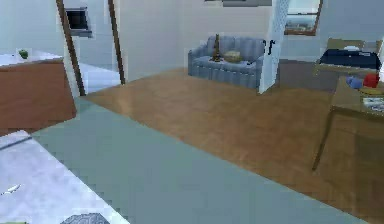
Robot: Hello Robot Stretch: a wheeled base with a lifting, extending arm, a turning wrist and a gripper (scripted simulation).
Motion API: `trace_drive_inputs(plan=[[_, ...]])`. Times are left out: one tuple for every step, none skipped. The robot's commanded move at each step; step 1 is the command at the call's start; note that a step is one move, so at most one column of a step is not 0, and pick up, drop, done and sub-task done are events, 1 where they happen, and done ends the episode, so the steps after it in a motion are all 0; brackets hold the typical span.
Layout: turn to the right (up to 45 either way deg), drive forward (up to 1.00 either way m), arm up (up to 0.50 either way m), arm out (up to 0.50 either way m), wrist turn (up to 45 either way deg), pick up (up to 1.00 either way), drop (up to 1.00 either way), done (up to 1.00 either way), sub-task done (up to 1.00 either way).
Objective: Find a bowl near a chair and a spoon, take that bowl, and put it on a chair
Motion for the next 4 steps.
trace_drive_inputs(plan=[[33.0,0.0,0.0,0.0,0.0,0.0,0.0,0.0,0.0],[0.0,0.55,0.0,0.0,0.0,0.0,0.0,0.0,0.0],[-33.0,0.0,0.0,0.0,0.0,0.0,0.0,0.0,0.0],[0.0,0.6,0.0,0.0,0.0,0.0,0.0,0.0,0.0]])
